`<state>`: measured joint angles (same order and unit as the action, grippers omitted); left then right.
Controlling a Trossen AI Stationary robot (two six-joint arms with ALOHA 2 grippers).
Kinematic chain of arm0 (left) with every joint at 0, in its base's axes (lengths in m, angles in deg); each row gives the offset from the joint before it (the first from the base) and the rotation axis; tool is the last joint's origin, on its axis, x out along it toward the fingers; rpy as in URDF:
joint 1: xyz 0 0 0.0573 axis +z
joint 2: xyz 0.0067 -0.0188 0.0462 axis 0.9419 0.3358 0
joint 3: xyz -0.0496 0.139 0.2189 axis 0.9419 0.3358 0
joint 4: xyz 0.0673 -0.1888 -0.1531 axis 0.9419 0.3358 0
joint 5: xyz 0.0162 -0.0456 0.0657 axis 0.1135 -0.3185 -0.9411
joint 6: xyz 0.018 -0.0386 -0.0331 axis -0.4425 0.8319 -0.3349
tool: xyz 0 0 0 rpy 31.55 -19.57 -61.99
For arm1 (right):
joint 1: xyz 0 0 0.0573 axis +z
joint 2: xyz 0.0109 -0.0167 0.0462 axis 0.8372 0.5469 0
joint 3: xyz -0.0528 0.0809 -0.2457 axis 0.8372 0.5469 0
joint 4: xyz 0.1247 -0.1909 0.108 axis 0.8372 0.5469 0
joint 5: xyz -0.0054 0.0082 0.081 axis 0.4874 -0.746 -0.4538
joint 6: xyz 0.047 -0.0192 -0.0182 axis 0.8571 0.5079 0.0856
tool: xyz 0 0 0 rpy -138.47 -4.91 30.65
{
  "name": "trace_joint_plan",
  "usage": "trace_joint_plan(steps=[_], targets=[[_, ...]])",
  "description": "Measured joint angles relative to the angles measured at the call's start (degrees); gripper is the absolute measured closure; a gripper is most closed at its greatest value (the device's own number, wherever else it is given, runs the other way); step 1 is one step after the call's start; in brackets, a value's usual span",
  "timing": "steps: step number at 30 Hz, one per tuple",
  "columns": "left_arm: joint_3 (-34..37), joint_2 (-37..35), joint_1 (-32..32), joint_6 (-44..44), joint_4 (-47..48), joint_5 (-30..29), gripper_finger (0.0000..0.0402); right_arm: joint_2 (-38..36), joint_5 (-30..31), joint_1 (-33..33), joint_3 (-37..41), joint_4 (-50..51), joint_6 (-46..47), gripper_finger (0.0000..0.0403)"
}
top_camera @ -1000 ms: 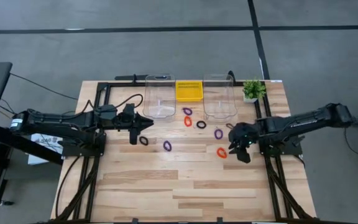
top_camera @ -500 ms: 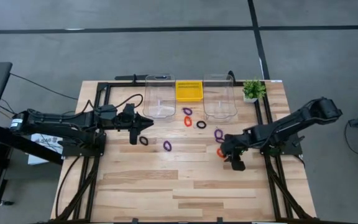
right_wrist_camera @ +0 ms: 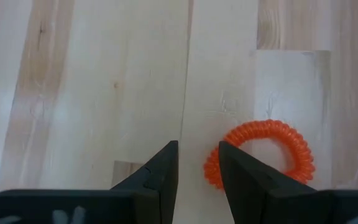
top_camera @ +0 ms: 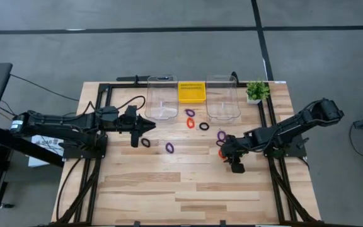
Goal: Sort spring keychains
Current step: Put the bottom right orange spring keychain into the right transparent bin
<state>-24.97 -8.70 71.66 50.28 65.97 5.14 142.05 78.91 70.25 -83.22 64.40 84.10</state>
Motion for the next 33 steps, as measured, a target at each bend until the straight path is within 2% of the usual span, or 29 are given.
trace_joint_plan(steps=[8,16,25,33], targets=[[0.0,0.0,0.0,0.9,0.0,0.0,0.0344,0.0,4.2,0.0,0.0,0.0,0.0,0.0296],[0.0,0.0,-0.6,1.1,0.0,0.0,0.0344,0.3,4.4,0.0,0.0,0.6,0.0,0.0296],[0.0,0.0,-0.6,1.1,0.0,0.8,0.0344,7.5,4.8,0.1,-0.6,0.2,0.0,0.0296],[0.0,0.0,-0.7,1.1,0.0,1.1,0.0344,6.7,5.7,0.1,-0.3,-0.1,0.6,0.0297]])
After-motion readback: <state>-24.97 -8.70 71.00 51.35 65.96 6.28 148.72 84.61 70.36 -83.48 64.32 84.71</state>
